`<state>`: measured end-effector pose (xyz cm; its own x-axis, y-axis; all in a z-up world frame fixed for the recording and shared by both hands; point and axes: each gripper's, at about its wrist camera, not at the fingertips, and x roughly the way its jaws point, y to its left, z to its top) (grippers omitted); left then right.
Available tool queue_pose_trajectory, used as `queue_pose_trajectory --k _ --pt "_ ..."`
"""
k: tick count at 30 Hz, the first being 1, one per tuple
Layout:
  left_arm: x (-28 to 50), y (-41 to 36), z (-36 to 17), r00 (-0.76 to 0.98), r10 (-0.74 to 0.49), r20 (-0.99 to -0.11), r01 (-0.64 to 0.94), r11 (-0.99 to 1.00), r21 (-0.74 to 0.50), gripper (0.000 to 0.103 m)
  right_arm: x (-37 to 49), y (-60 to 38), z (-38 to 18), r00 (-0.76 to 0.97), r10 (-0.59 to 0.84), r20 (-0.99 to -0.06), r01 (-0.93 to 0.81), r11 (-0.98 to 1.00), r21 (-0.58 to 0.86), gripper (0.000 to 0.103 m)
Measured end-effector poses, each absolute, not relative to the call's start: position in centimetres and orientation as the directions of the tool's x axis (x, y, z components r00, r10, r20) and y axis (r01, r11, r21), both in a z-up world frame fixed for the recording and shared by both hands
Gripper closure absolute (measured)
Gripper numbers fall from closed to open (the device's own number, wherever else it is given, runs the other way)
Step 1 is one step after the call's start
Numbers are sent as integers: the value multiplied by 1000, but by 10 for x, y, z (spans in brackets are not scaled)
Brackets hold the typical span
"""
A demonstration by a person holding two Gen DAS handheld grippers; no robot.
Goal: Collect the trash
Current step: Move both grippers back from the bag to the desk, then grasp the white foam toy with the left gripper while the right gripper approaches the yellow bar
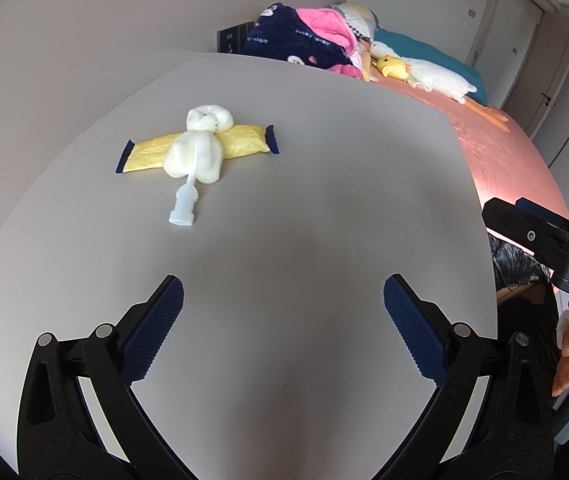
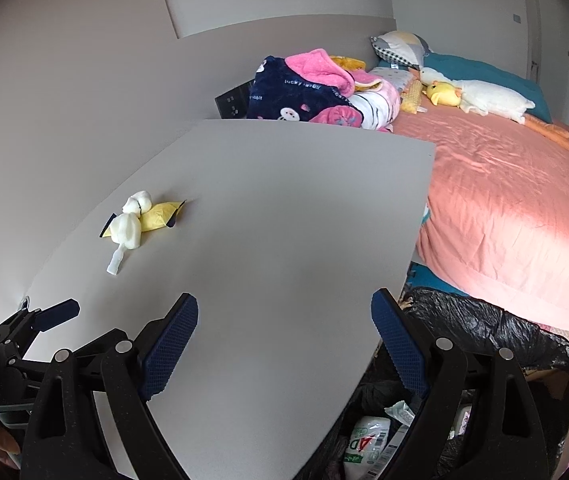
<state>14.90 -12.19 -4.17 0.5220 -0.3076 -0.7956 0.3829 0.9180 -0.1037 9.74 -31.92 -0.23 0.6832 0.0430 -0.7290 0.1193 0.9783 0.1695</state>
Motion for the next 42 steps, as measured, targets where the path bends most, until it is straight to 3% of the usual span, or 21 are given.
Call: queue_pose_trajectory --k 12,28,32,36,42 --pt "197 -108 -45 568 -252 -783 320 945 -71 7 146 -304 -4 687 68 -724 80 983 168 15" --pt "245 -104 -53 577 -230 -784 310 949 -50 24 193 -280 -8 694 103 -712 4 989 147 15" --pt "255 -107 -57 575 -219 -789 318 948 -32 33 203 -274 -8 693 103 -713 -8 991 136 15" --pt "262 -106 -62 566 -220 -795 326 945 -29 57 211 -267 -8 692 107 -714 -27 992 122 15" --pt "260 -95 -58 575 -217 -788 312 949 -34 69 218 -249 -6 692 124 -712 -73 992 102 15"
